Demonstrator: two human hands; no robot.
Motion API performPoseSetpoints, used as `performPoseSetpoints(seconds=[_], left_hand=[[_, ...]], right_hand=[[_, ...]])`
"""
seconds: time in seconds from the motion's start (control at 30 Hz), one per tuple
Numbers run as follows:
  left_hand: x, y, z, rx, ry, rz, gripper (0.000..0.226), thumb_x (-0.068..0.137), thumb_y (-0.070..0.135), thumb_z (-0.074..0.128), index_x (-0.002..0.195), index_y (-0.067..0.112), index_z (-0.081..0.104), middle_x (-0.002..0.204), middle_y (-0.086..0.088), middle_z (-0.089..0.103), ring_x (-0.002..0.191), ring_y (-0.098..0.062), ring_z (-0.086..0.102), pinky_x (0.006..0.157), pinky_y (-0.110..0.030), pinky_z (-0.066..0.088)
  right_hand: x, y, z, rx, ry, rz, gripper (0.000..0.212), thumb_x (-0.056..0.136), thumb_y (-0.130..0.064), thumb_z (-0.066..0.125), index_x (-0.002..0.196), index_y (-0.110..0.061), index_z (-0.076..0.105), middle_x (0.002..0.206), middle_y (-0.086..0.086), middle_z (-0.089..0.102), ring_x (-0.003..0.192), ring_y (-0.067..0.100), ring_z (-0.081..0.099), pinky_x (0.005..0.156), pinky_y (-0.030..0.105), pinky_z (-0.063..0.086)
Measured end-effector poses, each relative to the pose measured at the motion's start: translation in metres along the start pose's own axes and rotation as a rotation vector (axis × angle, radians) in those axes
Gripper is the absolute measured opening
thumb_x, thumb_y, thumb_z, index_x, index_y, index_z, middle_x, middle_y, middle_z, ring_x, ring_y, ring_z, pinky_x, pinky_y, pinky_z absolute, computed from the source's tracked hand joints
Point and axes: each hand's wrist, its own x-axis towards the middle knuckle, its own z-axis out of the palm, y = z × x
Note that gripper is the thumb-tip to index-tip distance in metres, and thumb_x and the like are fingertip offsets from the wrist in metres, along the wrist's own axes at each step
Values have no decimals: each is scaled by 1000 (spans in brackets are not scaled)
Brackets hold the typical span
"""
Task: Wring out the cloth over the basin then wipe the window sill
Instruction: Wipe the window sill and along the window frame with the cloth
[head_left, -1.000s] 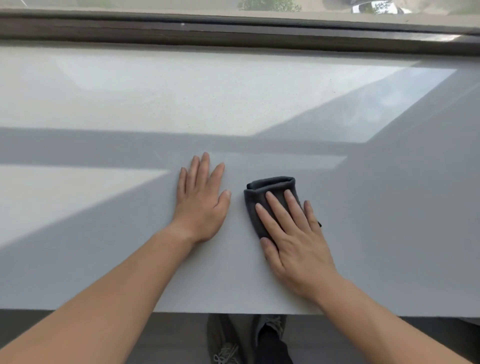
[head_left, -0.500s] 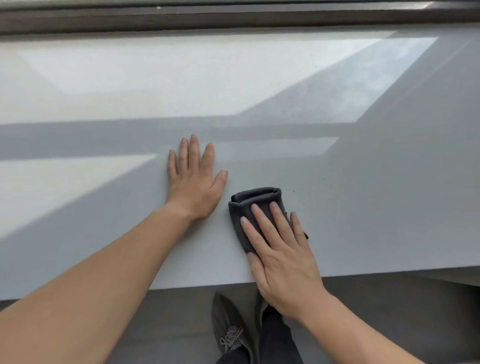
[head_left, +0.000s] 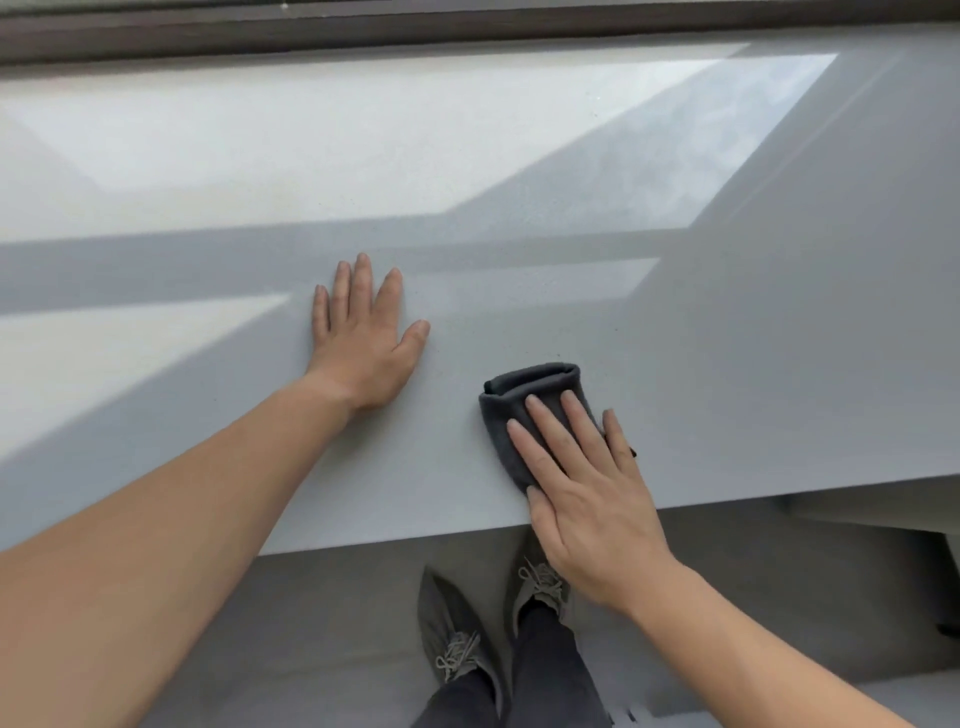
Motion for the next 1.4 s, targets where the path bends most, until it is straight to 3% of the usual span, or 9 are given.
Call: performPoseSetpoints(seconds=[0.13,0.43,0.6,0.7,0.87,1.1,1.17,1.3,1.4], left_hand=[[-2,10,0,-28,58,-6,67,100,50,30,157,21,10,166,-6,-12,151,-19,-18,120,-44,-16],[19,65,10,-50,69,109,66,101,49,29,158,21,9,166,-5,-14,151,-18,-20,120,-43,-17],[41,87,10,-25,78,96,66,101,48,29,158,22,6,166,-5,-15,150,-19,-22,120,-44,-17],[56,96,8,-16,76,95,67,101,49,28,158,24,4,165,-4,-18,150,-18,-24,120,-44,-17],[80,104,5,-32,47,34,67,101,52,26,158,30,-2,165,-3,-21,149,-19,-26,120,-44,-17],[84,113,11,11,68,-27,67,100,53,25,158,30,-1,165,-3,-20,149,-19,-25,120,-45,-17],[86,114,10,5,66,-32,66,100,53,26,158,30,1,165,-3,-18,150,-19,-24,120,-45,-16],[94,120,7,0,118,-53,64,99,51,33,155,28,15,165,-8,-5,151,-23,-13,120,-47,-10],[113,124,0,25,184,21,64,97,47,38,155,26,19,166,-8,-3,152,-22,-10,121,-46,-9]], right_hand=[[14,57,-17,67,22,331,66,93,-32,29,159,-25,20,168,-2,10,155,24,-3,124,53,3],[0,33,-14,18,24,152,70,83,-31,49,150,-14,40,165,9,22,154,32,9,121,60,15],[14,29,-9,-26,39,136,69,97,-41,36,158,-11,23,167,15,14,154,34,6,121,57,13],[28,73,-15,-53,11,76,63,99,-40,33,157,-17,27,167,8,16,154,32,10,121,56,13],[96,153,-38,-11,46,490,65,98,-44,17,160,-24,14,169,1,2,155,25,-4,124,52,3],[65,115,-28,-18,11,-53,59,98,-40,38,155,-26,31,166,3,21,154,33,12,122,57,15],[94,147,-34,-35,23,-9,59,98,-41,35,155,-28,32,166,2,21,154,30,12,123,54,11],[176,190,-53,30,43,365,61,100,-42,25,159,-31,14,169,-1,3,155,26,-5,124,51,0],[185,160,-48,8,71,299,63,100,-42,26,160,-29,13,169,2,4,155,29,-5,124,54,2]])
